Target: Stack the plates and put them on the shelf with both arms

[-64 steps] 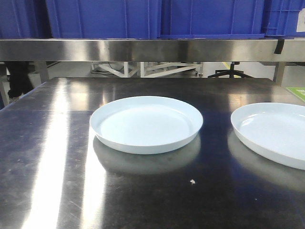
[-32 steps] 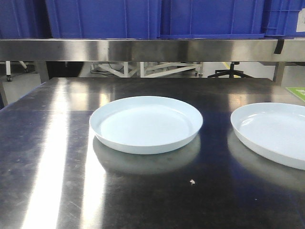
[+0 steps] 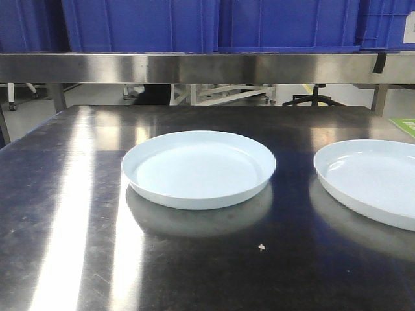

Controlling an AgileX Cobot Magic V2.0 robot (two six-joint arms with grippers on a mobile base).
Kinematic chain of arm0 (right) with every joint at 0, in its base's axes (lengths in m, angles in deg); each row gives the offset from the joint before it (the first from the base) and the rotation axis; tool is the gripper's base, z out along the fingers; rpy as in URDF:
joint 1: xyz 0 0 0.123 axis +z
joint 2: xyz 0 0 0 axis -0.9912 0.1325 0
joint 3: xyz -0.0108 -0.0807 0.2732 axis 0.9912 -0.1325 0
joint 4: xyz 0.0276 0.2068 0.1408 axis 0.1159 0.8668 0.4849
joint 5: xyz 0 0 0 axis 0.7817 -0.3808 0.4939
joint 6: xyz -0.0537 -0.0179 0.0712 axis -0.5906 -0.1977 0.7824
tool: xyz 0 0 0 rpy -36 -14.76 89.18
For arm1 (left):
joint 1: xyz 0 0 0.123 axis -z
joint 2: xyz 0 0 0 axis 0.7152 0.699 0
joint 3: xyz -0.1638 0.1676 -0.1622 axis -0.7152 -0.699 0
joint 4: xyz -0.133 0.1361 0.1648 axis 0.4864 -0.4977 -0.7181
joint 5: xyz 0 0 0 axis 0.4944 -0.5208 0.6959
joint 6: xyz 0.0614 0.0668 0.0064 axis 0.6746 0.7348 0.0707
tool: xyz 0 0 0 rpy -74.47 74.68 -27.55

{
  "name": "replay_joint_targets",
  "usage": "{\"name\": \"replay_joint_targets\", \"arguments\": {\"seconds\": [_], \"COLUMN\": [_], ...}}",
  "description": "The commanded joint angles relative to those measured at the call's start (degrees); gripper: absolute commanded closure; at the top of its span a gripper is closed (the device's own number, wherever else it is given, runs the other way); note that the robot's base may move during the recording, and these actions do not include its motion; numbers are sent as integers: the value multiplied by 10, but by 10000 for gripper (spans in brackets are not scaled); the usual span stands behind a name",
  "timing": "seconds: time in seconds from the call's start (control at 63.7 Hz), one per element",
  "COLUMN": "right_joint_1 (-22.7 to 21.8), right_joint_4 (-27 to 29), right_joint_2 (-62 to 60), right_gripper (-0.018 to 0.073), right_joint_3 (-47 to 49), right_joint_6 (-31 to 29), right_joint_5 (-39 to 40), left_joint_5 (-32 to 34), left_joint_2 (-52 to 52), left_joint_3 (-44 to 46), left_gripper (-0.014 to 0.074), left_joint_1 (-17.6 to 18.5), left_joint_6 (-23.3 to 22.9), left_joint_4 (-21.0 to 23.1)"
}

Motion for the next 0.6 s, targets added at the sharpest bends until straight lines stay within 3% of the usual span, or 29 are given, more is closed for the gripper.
{"name": "replay_joint_targets", "arguments": {"seconds": [0.0, 0.11, 0.581], "right_joint_1": [-1, -1, -1], "right_joint_4": [-4, -4, -4], "right_joint_2": [-4, -4, -4], "right_gripper": [218, 108, 115], "right_joint_3": [21, 21, 21], "right_joint_6": [-6, -6, -6], "right_joint_5": [28, 28, 15], "left_joint_5": [39, 39, 39], "left_joint_2": [-2, -2, -2], "left_joint_3": [16, 16, 16], "left_gripper": [503, 503, 503], "left_joint_1": [4, 4, 4], "left_joint_6": [-4, -4, -4], "left_joint_4": [-1, -1, -1]}}
